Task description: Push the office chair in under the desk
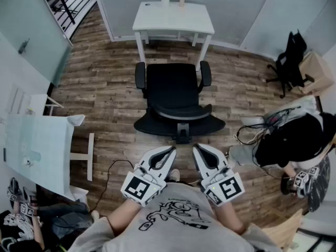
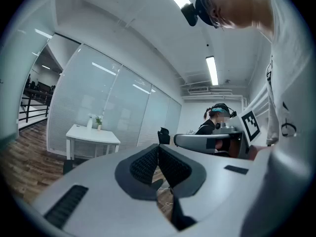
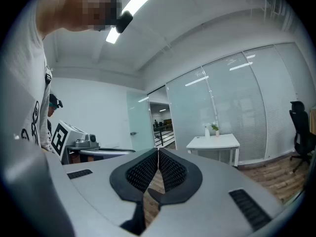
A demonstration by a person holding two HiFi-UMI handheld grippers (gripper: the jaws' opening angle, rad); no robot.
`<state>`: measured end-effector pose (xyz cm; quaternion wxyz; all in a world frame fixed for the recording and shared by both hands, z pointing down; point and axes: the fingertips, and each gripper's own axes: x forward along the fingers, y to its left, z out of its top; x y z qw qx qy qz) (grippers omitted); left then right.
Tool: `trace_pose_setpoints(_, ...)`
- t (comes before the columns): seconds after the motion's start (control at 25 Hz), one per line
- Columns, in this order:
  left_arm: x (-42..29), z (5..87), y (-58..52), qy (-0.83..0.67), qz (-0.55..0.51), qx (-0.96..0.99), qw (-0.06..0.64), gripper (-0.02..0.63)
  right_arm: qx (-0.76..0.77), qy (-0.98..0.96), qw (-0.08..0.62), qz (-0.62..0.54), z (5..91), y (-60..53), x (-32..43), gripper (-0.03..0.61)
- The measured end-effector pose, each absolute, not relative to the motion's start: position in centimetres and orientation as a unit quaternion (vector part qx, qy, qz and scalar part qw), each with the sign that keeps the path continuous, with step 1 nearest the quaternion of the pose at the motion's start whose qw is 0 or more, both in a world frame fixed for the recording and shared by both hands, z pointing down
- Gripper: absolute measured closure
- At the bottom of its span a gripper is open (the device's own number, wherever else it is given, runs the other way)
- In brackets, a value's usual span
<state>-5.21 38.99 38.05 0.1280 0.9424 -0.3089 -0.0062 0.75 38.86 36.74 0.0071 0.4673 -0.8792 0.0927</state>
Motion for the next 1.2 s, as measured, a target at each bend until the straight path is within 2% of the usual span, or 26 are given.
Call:
trace_pose_setpoints(0.36, -5.6, 38.2, 37.8, -0.303, -0.004, 0.944, 0.128, 0.607, 0.470, -0.878, 0.010, 0.096, 37.1, 37.8, 0.4, 0.540)
trace_pose_setpoints(0.6, -6.3, 38.0, 36.8, -0.293, -0.005, 0.947, 0.130, 0.607, 0.472, -0.875, -0.015, 0.104, 36.5, 36.8, 0.0, 0.537)
trace_pose_setpoints(1.2, -10.5, 39.4, 36.2, -0.284, 0.001, 0.952, 0.116, 0.607, 0.470, -0.878, -0.008, 0.093, 38.0, 36.6, -5.3, 0.537)
